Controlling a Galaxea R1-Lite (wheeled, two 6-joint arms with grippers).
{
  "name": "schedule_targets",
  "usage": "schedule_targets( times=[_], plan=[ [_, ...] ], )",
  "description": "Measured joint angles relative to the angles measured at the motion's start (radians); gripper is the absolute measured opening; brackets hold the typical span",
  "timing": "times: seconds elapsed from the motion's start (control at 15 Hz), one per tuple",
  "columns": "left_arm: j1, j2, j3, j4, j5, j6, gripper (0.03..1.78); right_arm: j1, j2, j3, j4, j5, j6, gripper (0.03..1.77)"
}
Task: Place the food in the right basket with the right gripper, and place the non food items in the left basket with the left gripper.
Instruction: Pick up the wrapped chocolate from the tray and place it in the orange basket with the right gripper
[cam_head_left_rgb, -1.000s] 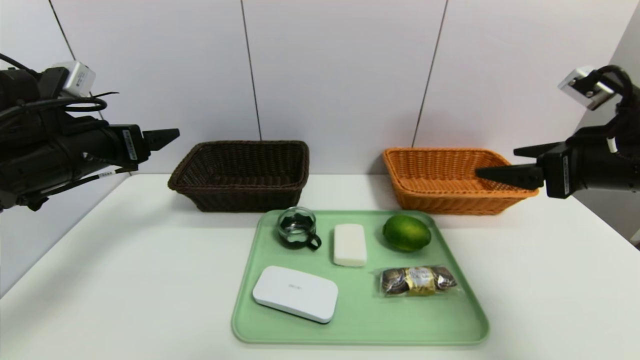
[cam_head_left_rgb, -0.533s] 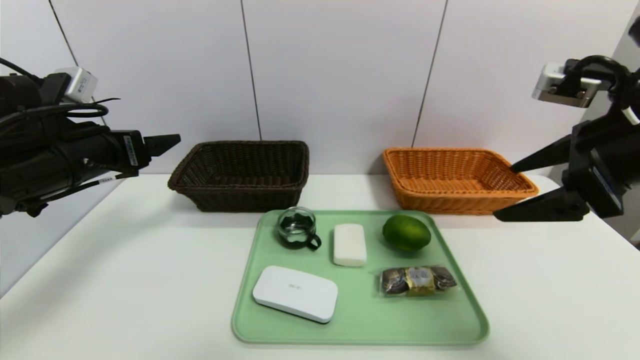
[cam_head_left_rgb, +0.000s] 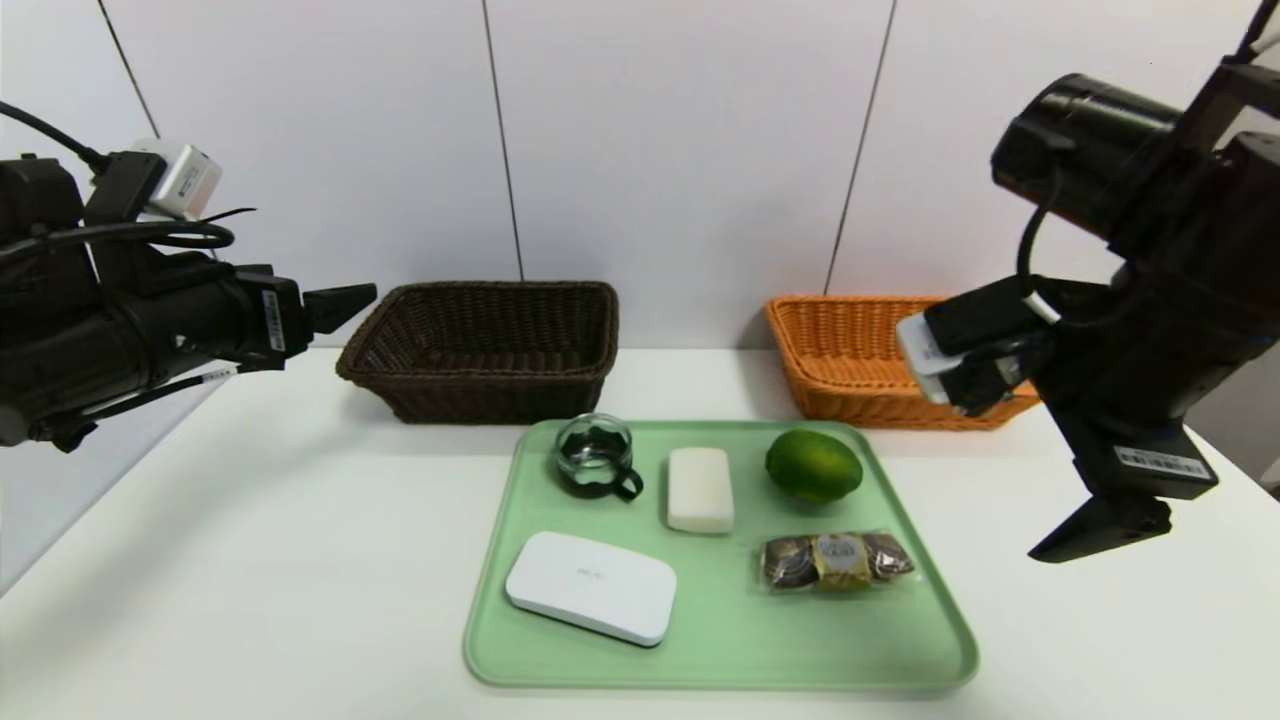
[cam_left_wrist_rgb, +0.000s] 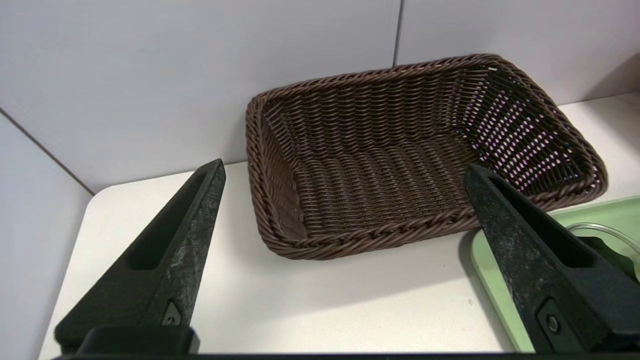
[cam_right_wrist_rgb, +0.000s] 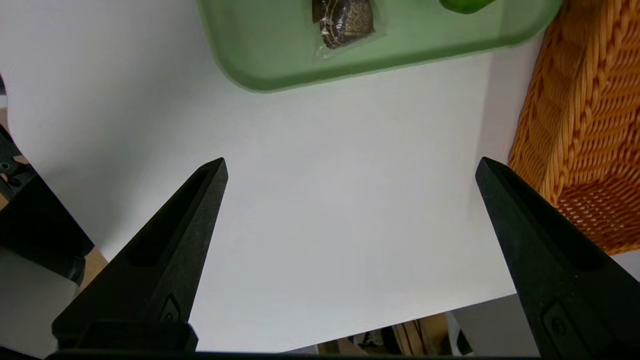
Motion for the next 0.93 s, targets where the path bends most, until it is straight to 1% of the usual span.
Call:
schedule_targets(
  times=[0.2,0.53,0.67,0.8,0.93],
  plan=[
    [-0.016,0.003,-0.003,0.000,0.000,0.002,1.69,0.013,0.055,-0.003,-0.058,-0.001,0.003,1.71],
    [-0.019,0.013,-0.003,0.000,-0.002,0.003,1.69,0.049,0.127,0.003,-0.085,-0.004,0.019,1.71],
    [-0.023,0.019,-0.003,0.000,0.000,0.003,1.69,0.056,0.150,0.028,-0.097,-0.007,0.022,1.71],
    [-0.029,0.022,-0.002,0.000,-0.001,0.003,1.69,0.067,0.163,0.064,-0.136,-0.007,0.024,1.71],
    [-0.032,0.027,-0.002,0.000,-0.002,0.003,1.69,0.095,0.171,0.117,-0.184,-0.005,0.028,1.71]
  ],
)
